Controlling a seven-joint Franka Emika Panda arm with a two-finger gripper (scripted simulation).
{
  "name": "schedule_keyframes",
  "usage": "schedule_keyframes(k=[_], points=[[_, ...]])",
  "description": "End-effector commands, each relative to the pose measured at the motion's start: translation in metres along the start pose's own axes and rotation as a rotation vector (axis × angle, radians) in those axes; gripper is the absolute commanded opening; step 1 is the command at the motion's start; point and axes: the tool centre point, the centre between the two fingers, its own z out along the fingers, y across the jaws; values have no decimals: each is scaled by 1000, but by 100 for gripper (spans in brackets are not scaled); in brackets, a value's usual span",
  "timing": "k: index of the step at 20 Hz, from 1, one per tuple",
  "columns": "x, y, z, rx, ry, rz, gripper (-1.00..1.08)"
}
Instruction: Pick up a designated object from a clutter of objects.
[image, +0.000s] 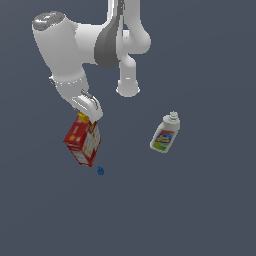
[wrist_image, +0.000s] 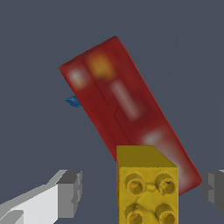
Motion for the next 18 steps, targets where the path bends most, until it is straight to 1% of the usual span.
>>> schedule_keyframes(k=[1, 4, 5, 18], points=[[0, 0, 7, 0, 1, 1, 100], [1, 0, 9, 0, 1, 1, 100], [1, 0, 9, 0, 1, 1, -100], [0, -1, 7, 1, 1, 1, -100]])
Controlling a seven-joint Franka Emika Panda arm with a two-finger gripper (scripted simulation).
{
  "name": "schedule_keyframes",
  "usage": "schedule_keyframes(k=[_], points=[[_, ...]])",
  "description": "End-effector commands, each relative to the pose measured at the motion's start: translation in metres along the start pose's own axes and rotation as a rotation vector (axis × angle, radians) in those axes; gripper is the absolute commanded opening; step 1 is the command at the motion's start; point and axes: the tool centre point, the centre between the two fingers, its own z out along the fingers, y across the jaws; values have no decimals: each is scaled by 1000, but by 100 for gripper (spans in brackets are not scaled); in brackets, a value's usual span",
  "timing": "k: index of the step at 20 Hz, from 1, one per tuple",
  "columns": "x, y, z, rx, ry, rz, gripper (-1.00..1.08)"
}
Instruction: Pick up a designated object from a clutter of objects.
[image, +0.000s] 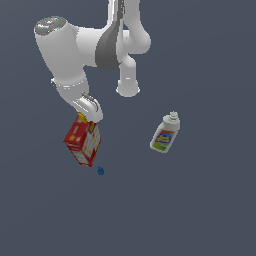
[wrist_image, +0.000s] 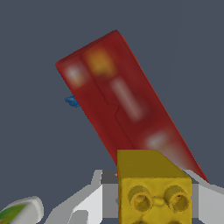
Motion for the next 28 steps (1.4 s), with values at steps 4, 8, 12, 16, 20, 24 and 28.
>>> schedule_keyframes(k=[4, 8, 12, 16, 20, 24, 28], points=[[-6, -4, -12, 0, 1, 0, -100], [-16, -10, -32, -1, 1, 0, -100], [-30, -20, -60, -2, 2, 0, -100], [-46, -31, -92, -2, 2, 0, -100], [-59, -41, -118, -2, 2, 0, -100], [-67, -48, -137, -1, 1, 0, -100], [-72, -52, -147, -1, 0, 0, -100]])
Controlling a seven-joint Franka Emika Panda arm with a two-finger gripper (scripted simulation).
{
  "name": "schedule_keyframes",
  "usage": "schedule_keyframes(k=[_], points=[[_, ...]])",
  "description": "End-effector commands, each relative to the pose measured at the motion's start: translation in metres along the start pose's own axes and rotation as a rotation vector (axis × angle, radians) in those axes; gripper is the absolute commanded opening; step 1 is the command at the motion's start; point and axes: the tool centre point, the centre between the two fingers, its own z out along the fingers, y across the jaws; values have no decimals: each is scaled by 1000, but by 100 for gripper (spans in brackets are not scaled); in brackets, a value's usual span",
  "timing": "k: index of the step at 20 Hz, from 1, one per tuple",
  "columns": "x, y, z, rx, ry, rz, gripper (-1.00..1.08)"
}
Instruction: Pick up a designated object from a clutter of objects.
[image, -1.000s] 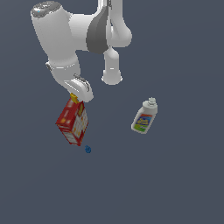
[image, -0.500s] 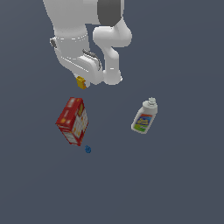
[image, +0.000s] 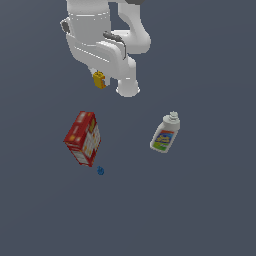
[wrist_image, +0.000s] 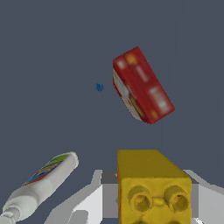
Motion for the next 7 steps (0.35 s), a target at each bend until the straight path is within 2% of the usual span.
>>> schedule_keyframes(k=[1, 7], points=[[-2, -2, -5, 0, -1, 0, -100], [-1, -2, -4, 0, -1, 0, -100]])
